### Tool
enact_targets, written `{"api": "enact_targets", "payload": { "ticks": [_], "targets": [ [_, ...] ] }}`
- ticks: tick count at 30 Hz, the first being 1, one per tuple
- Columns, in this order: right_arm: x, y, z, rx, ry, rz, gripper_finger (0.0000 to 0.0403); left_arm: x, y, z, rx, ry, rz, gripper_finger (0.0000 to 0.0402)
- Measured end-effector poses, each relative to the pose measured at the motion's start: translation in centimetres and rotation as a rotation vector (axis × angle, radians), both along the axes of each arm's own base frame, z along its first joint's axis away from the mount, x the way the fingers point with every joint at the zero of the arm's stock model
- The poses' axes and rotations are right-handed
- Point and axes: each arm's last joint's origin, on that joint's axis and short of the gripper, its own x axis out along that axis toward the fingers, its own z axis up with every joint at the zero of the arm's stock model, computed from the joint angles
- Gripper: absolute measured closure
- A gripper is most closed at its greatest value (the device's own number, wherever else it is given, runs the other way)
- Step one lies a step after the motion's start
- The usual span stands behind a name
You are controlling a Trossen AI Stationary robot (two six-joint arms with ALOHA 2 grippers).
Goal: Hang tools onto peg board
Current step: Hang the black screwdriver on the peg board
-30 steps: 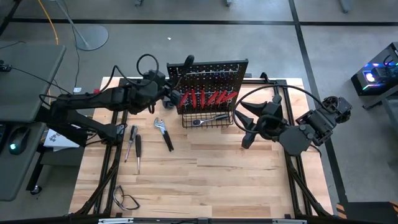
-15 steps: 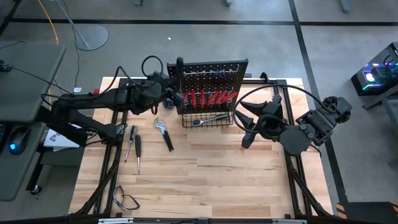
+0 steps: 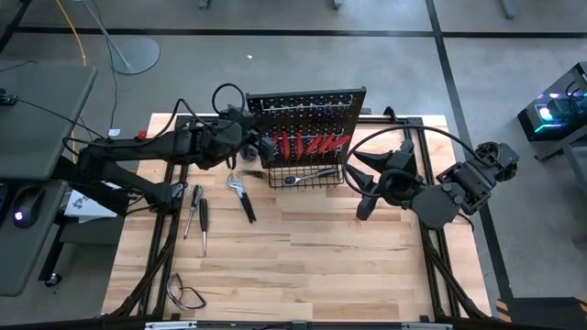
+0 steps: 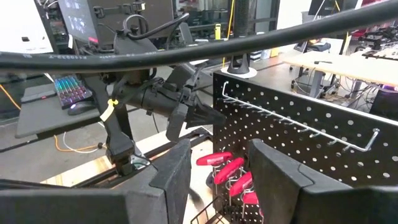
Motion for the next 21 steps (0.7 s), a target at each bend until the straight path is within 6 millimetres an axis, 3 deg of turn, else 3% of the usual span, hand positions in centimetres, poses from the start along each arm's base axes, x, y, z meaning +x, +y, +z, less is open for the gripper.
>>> {"api": "enact_targets", "payload": {
  "ticks": [10,17,21],
  "targets": [
    [0.0,0.0,0.0,0.009,-0.003,0.006,0.0252,-1.3,-0.7,0.2,0.003,0.077,-0.067,0.0401],
    [0.0,0.1,0.0,0.005,0.005,0.017,0.0252,-4.4,-3.1,-0.6,-0.101,0.277,-0.258,0.0401],
    [0.0,0.0,-0.1,0.001,0.010,0.016,0.0252,-5.9,-4.3,-2.2,-0.225,0.476,-0.368,0.0401]
  ]
}}
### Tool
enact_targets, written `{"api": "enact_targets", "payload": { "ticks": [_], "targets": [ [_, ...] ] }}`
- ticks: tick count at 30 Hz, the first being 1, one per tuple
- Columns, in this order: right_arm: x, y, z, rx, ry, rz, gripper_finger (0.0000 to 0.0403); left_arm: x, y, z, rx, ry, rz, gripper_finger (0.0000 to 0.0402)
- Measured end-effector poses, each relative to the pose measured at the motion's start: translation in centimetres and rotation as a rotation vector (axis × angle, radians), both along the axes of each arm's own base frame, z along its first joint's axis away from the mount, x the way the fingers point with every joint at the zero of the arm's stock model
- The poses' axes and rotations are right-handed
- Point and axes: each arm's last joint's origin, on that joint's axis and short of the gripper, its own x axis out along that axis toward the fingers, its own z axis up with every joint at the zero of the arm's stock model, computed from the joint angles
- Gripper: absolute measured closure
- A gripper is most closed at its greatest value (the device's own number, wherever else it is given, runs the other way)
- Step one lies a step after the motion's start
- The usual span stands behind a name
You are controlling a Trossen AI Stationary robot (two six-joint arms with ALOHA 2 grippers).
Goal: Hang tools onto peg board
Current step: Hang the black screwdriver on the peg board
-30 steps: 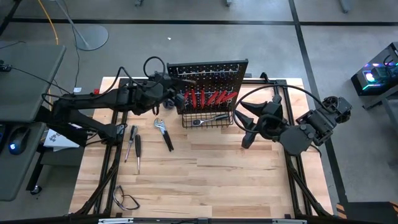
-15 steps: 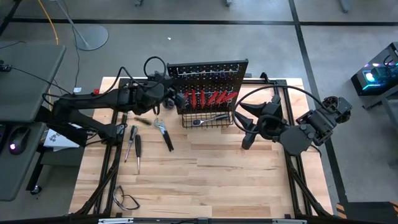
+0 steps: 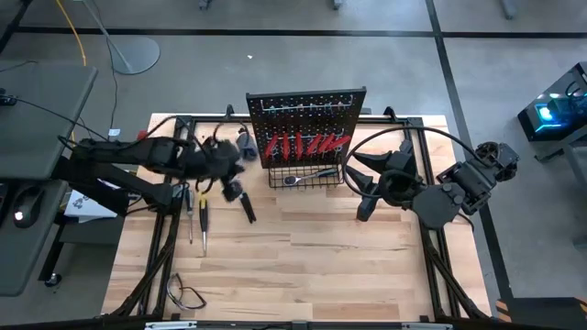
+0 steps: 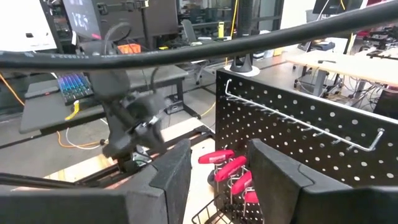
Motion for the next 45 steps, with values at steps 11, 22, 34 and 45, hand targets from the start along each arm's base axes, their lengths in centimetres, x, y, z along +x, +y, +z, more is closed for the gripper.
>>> {"api": "enact_targets", "payload": {
  "ticks": [11,22,34,45],
  "targets": [
    [-0.1,-0.1,-0.1,-0.012,0.018,-0.001,0.0252,-2.8,4.6,-10.6,-0.222,0.528,0.132,0.0399],
    [0.0,0.0,-0.2,0.011,0.004,0.000,0.0252,-5.5,11.3,-13.6,-0.224,0.582,0.333,0.0292],
    [0.4,0.3,-0.8,0.011,0.016,-0.007,0.0252,-7.2,17.0,-16.4,-0.305,0.657,0.526,0.0169],
    [1.4,-0.3,-1.3,0.019,0.040,-0.022,0.0252,-5.9,19.9,-21.6,-0.359,0.764,0.510,0.0159]
  ]
}}
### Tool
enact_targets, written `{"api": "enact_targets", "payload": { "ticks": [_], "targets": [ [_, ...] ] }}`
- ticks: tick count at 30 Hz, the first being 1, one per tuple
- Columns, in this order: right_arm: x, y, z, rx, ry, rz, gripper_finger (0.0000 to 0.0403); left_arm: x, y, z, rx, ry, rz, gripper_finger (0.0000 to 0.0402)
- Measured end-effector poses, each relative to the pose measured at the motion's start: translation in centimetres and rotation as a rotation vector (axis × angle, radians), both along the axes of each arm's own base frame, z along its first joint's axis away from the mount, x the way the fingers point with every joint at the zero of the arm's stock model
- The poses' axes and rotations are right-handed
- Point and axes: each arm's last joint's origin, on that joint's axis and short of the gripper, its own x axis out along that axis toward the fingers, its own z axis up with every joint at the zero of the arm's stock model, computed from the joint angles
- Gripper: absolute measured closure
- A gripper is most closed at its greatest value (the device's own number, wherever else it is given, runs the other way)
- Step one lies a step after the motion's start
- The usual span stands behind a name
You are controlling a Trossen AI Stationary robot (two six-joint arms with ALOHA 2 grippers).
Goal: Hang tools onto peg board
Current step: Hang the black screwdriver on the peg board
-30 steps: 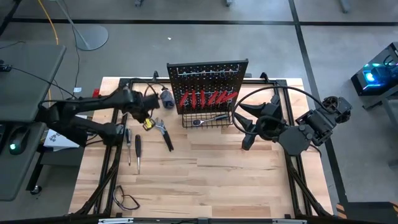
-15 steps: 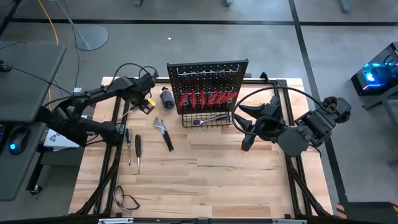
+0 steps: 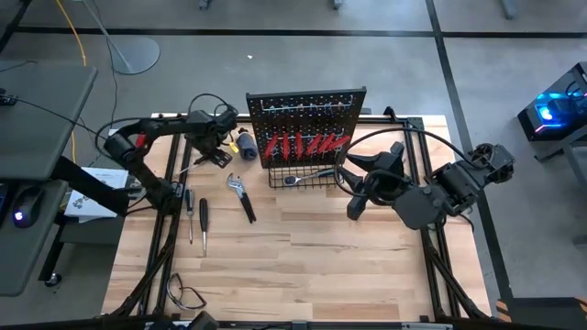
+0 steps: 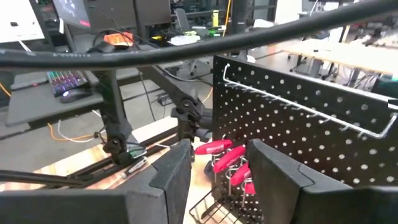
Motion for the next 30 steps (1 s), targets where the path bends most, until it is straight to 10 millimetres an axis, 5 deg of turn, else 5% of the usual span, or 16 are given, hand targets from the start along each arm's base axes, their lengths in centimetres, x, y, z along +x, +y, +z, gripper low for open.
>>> {"api": "enact_targets", "payload": {
  "ticks": [7,12,17,24,30],
  "targets": [
    [0.3,-0.4,-0.1,0.032,-0.001,0.012,0.0252,0.5,0.0,-2.1,-0.067,0.130,-0.084,0.0177],
    [0.3,-0.4,-0.1,0.031,-0.002,0.010,0.0252,0.7,-1.1,-2.2,-0.138,0.160,-0.116,0.0311],
    [0.3,-0.4,-0.1,0.030,-0.001,0.011,0.0252,0.8,-1.8,-1.3,-0.148,0.110,-0.114,0.0308],
    [0.3,-0.3,-0.1,0.032,0.008,0.029,0.0252,0.0,-3.9,4.6,-0.066,-0.172,-0.045,0.0308],
    [0.3,-0.3,-0.1,0.039,0.015,0.048,0.0252,-2.3,-8.2,11.6,0.059,-0.607,0.043,0.0308]
  ]
}}
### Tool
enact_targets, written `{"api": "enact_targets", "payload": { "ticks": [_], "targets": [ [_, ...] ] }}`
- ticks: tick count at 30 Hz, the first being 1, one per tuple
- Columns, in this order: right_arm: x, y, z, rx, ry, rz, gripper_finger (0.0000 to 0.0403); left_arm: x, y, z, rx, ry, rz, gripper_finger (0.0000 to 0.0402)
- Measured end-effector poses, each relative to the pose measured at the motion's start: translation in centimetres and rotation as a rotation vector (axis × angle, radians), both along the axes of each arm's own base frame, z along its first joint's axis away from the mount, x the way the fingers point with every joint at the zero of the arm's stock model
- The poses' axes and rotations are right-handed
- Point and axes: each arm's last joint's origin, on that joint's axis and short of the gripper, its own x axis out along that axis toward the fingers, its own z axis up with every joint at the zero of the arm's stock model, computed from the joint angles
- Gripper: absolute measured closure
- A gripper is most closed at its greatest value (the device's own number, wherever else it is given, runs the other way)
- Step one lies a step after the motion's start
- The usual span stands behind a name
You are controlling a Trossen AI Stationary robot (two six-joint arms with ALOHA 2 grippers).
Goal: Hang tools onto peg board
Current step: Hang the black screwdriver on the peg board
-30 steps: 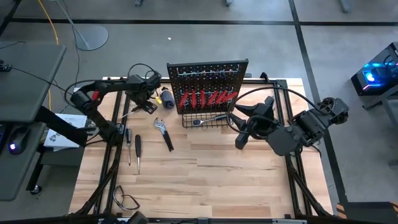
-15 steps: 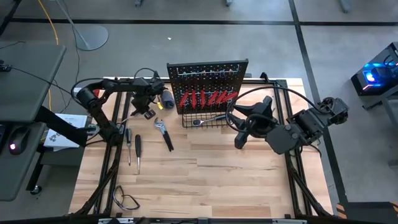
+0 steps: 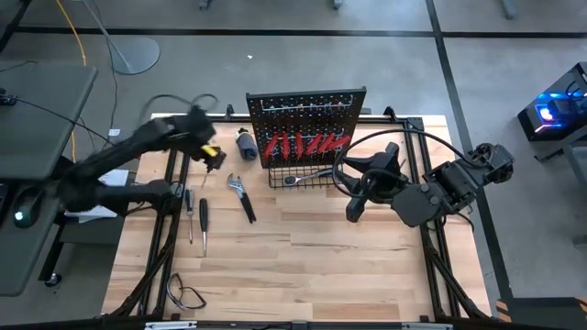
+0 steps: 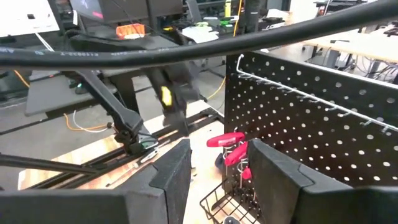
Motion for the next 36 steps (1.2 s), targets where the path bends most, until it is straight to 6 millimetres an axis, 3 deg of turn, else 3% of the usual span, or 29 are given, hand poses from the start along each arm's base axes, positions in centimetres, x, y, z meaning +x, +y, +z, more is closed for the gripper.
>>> {"api": "enact_targets", "payload": {
  "ticks": [3,7,10,12,16,24,29,36],
  "targets": [
    [0.0,0.0,0.0,0.002,0.002,0.005,0.0252,-1.8,-2.7,3.8,0.062,-0.288,0.012,0.0308],
    [0.0,0.0,0.0,-0.010,0.011,0.010,0.0252,-3.7,-5.6,9.0,0.153,-0.818,-0.009,0.0308],
    [0.0,-0.1,0.0,-0.022,0.015,0.005,0.0252,-4.4,-6.9,13.4,0.286,-1.240,-0.059,0.0308],
    [0.1,-0.3,0.0,-0.025,0.013,-0.008,0.0252,-4.4,-7.2,15.3,0.377,-1.398,-0.066,0.0308],
    [0.3,-0.7,0.0,-0.017,0.005,-0.027,0.0252,-1.5,-6.8,16.9,0.481,-1.374,-0.111,0.0308],
    [0.6,-0.8,0.3,0.001,-0.021,-0.025,0.0252,8.0,-6.2,20.2,0.734,-1.136,-0.386,0.0308],
    [0.6,-0.8,0.3,0.006,-0.022,-0.023,0.0252,9.9,-5.7,22.0,0.862,-1.018,-0.436,0.0308],
    [0.5,-0.7,0.3,0.005,-0.021,-0.018,0.0252,10.6,-4.6,21.3,0.882,-0.899,-0.413,0.0308]
  ]
}}
